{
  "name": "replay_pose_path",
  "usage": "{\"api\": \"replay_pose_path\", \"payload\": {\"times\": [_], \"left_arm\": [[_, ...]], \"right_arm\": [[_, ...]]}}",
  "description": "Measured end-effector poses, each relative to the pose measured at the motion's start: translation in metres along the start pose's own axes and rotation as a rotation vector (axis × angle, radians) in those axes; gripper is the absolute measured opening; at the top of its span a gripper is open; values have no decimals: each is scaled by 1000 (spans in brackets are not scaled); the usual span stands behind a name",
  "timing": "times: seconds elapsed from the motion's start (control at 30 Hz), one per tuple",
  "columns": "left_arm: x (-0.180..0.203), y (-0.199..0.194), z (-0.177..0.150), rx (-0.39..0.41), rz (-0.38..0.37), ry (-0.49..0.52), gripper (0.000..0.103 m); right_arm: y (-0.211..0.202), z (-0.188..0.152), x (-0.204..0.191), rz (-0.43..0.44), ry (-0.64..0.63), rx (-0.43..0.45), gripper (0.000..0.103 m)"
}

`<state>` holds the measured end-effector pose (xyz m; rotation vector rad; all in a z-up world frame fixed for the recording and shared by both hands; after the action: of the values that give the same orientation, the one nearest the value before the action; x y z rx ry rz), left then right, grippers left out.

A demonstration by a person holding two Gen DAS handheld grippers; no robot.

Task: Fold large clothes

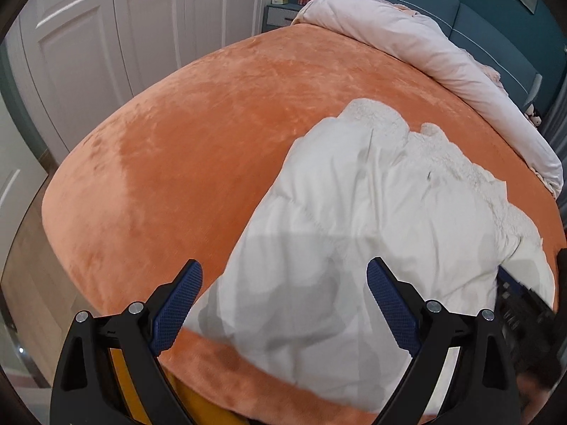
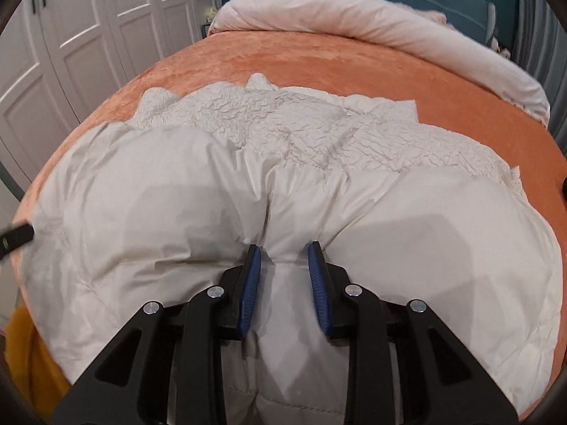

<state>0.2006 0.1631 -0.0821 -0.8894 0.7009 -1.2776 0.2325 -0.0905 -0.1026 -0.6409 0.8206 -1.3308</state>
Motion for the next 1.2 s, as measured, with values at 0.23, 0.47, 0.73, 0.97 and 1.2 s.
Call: {"api": "replay_pose_path", "payload": {"times": [0.23, 0.47, 0.73, 0.97, 1.2], "left_arm": [[-13, 2, -9, -22, -15, -13, 92], [-18, 11, -21, -78, -51, -39, 92], [-30, 45, -20, -184, -195, -211, 93], [-6, 58, -16, -193, -270, -194, 71], [16, -1, 6, -124, -463, -159, 8]], "right_arm": [[-52, 2, 6, 29, 118, 66, 28], [-37, -36, 12, -18, 96, 20, 27], [-49, -58, 2, -28, 53, 7, 27], [-59, -76, -5, -1, 31, -16, 28], [-57, -72, -2, 108, 119, -48, 5]]}}
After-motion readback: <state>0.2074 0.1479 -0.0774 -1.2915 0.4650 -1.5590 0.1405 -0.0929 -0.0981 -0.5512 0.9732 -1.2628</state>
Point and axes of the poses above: each gripper's, at about its wrist camera, not at the fingertips, and y roughly the way its jaws point, x to its right, z to its top, the point moved 9 cm from there along y, roughly the way its jaws point, and after that the axes turned 7 degrees about z, right-handed, at the moved point
